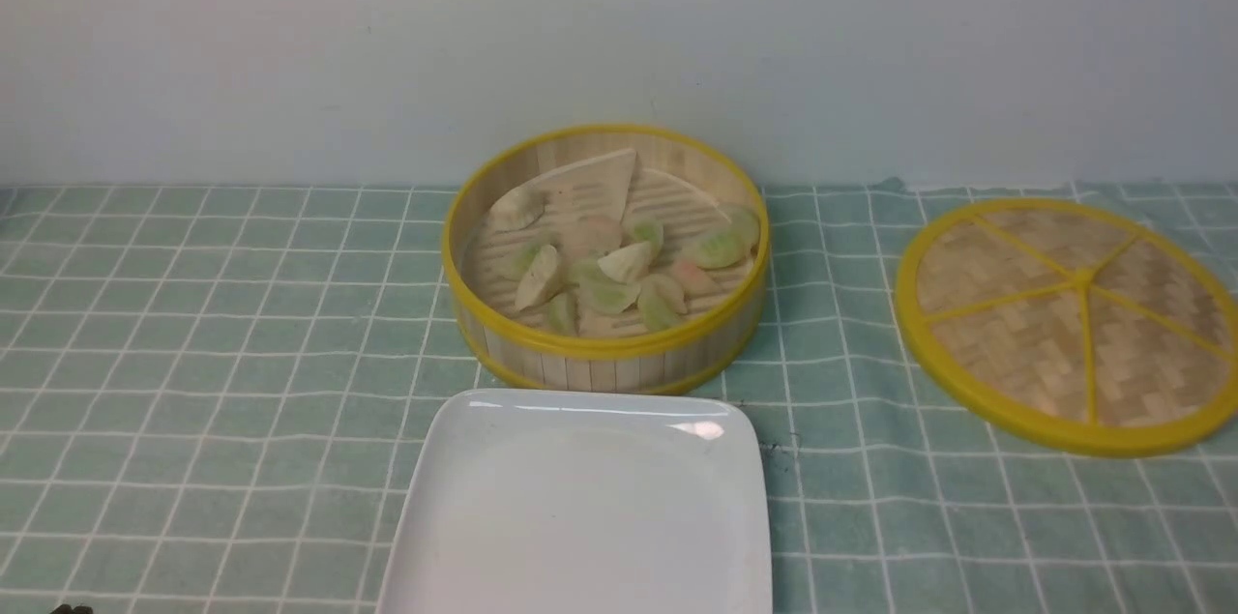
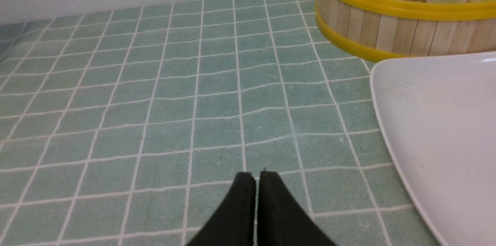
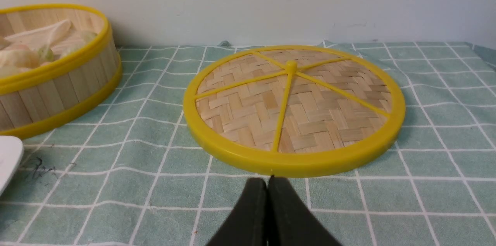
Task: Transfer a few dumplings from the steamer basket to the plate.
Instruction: Use the left arm to grab a dumpling from the steamer
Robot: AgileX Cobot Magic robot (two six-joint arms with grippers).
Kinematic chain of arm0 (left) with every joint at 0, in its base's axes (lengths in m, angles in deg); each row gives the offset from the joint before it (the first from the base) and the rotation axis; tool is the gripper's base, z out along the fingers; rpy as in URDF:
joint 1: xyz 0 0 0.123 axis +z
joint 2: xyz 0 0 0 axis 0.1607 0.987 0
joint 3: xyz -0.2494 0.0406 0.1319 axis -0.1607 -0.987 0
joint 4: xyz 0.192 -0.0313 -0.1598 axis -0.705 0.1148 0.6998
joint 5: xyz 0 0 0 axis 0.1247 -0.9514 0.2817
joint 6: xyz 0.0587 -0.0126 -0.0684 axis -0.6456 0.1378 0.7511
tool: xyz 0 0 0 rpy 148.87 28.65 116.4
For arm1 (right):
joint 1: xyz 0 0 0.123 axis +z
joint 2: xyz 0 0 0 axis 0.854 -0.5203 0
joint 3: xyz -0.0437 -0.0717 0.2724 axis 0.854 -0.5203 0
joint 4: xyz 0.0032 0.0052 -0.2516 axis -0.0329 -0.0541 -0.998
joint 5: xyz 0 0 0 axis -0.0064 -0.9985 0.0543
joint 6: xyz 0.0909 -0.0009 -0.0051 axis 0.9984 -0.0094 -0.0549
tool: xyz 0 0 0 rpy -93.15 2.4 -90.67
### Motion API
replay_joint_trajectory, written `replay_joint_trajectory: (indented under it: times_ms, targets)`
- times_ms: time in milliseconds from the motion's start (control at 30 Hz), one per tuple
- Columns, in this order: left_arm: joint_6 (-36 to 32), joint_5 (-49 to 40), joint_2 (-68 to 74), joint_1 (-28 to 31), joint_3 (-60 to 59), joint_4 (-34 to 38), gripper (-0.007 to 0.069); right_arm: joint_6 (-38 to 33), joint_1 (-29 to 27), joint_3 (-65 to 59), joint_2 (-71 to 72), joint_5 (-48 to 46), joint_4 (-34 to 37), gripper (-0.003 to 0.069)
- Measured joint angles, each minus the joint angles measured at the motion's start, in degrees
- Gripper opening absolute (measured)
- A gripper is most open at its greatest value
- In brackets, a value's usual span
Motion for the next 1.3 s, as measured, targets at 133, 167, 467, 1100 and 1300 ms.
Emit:
replay_joint_trajectory:
  times_ms: [133,167,467,1100,1300]
  targets:
    - [0.00,0.00,0.00,0.00,0.00,0.00,-0.0006,0.00,0.00,0.00,0.00,0.00,0.00,-0.0015]
    - [0.00,0.00,0.00,0.00,0.00,-0.12,-0.0006,0.00,0.00,0.00,0.00,0.00,0.00,-0.0015]
    - [6.60,10.69,0.00,0.00,-0.12,6.39,-0.0006,0.74,0.00,-0.36,0.00,2.58,2.45,-0.0015]
    - [17.16,12.63,13.51,0.00,22.96,21.60,-0.0006,14.44,0.00,-0.58,0.00,28.73,34.52,-0.0015]
    - [5.43,-20.60,37.80,0.00,43.24,21.06,-0.0006,14.49,0.00,-0.58,0.00,29.61,34.46,-0.0015]
